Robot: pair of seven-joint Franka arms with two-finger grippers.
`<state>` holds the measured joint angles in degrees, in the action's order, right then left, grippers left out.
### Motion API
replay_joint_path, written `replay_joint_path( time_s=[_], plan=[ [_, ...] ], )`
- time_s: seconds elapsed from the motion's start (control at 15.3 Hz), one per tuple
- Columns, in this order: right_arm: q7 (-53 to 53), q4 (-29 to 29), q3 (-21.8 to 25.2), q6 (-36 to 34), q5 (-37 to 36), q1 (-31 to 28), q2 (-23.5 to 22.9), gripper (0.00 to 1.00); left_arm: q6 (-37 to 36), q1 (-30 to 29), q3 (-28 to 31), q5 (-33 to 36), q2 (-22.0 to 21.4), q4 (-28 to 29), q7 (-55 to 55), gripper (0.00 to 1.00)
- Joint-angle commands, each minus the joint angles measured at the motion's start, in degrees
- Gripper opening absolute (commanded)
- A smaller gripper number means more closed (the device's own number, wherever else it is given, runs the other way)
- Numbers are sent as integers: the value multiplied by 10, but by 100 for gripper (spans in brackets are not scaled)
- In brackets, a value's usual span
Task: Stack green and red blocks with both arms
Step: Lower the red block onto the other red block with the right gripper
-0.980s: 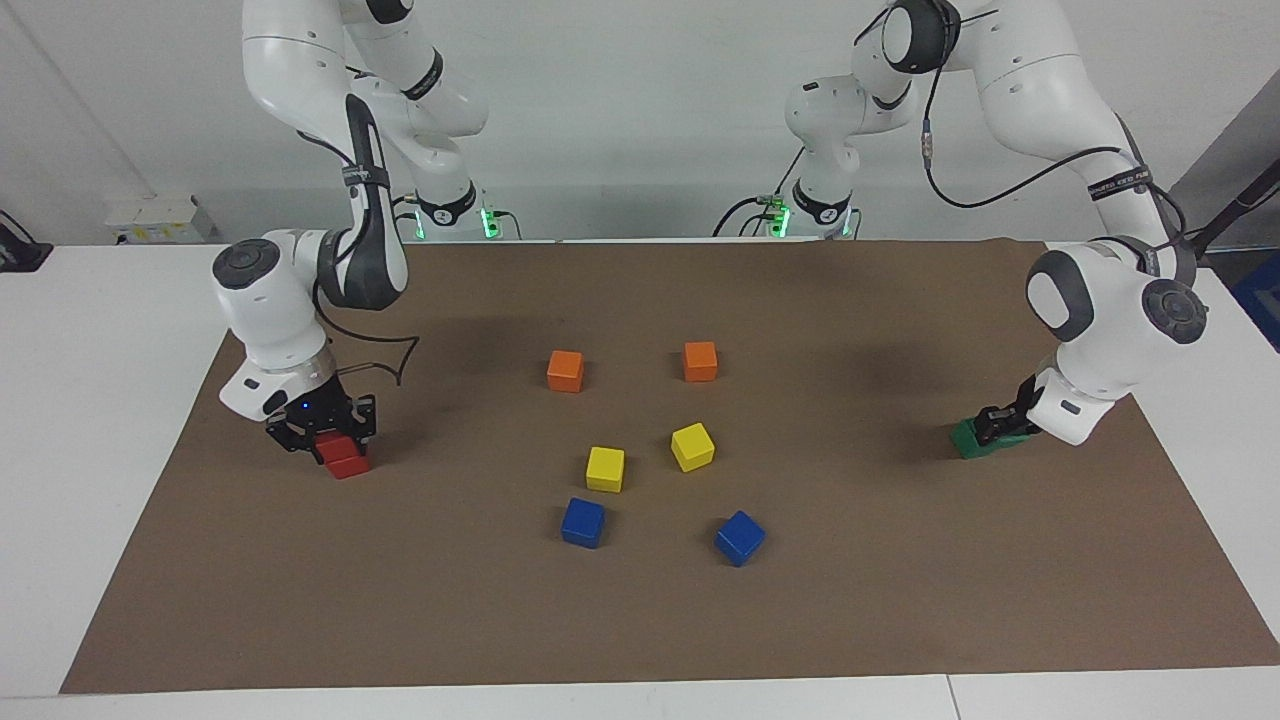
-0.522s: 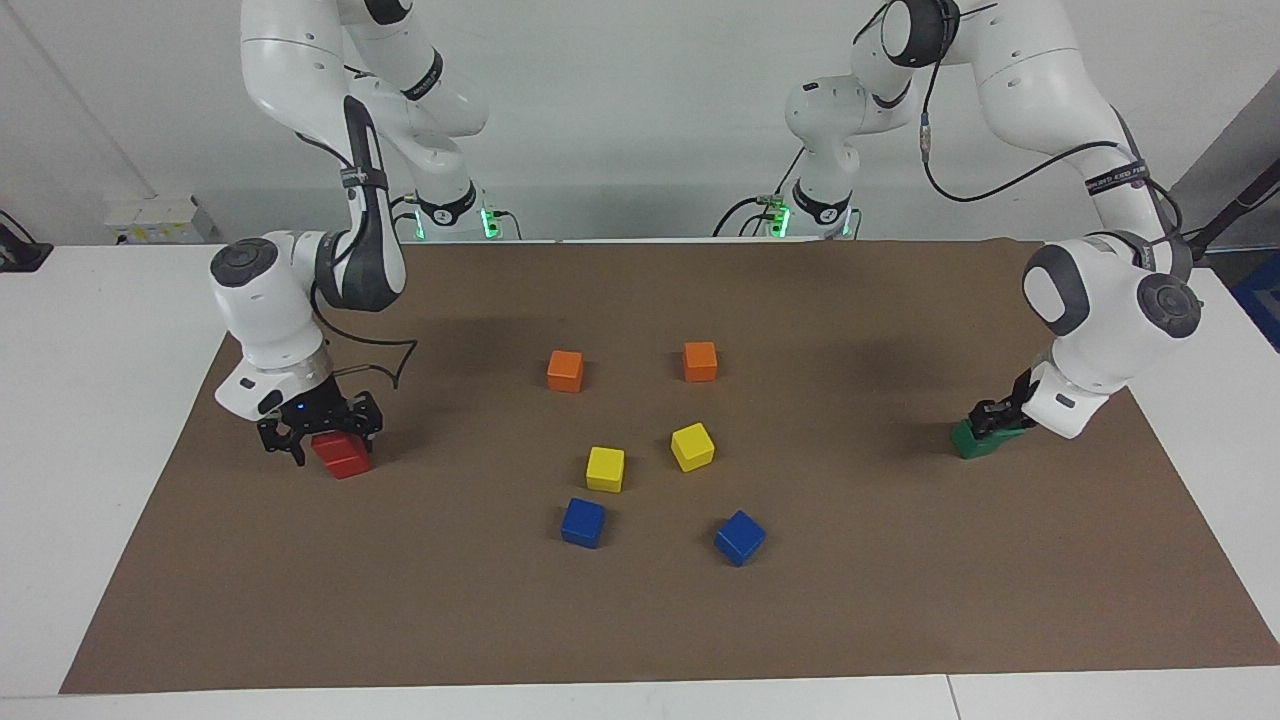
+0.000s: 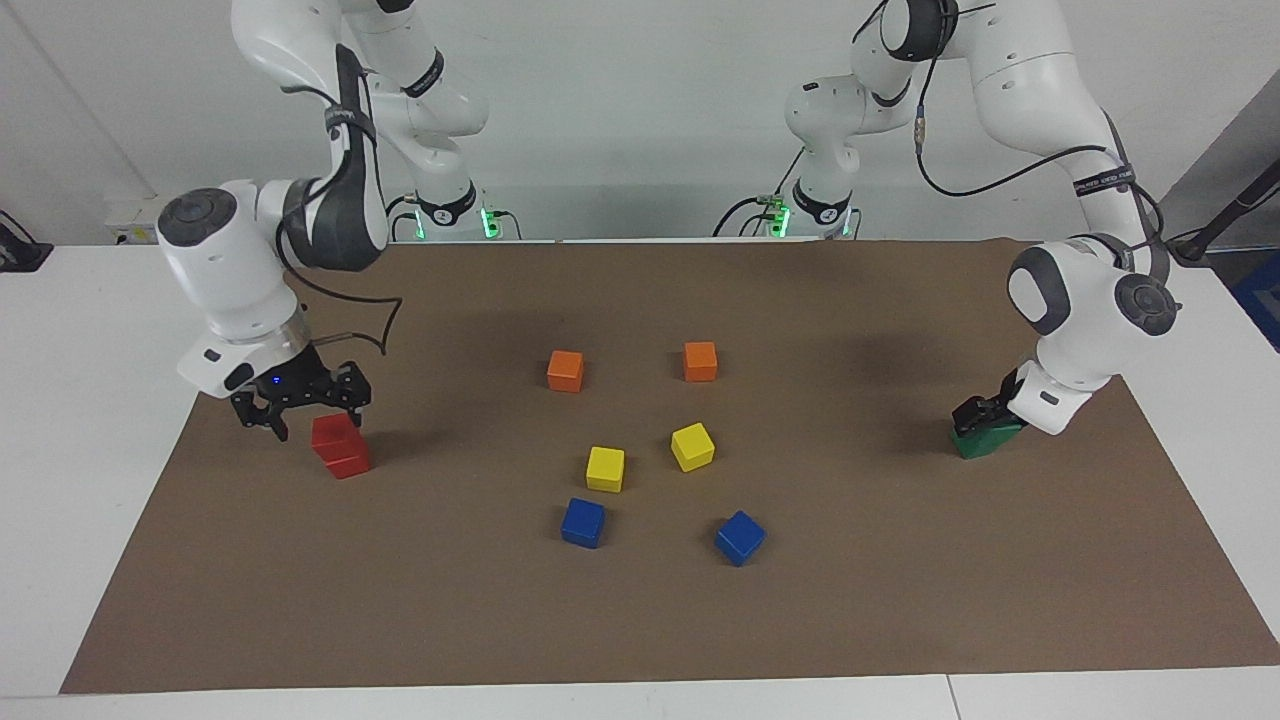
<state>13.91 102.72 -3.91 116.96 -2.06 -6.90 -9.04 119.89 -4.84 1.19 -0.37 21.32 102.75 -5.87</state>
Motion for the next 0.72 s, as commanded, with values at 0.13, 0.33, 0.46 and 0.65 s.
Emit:
replay_joint_path(
  time_s=[0.13,0.33,0.46,0.65],
  plan=[
    [-73,-50,-2,-175,10,16,69,100,7,3,3,-10,-22,11,-9,100],
    [-80,-52,-2,-254,10,21,102,100,-14,6,4,-6,-54,5,-8,100],
    [-79,-53,-1,-273,11,22,107,100,-80,7,4,-2,-83,-14,-8,100],
    [-81,-54,-2,-275,12,25,111,100,-182,6,4,-2,-123,-48,-9,100]
  ],
)
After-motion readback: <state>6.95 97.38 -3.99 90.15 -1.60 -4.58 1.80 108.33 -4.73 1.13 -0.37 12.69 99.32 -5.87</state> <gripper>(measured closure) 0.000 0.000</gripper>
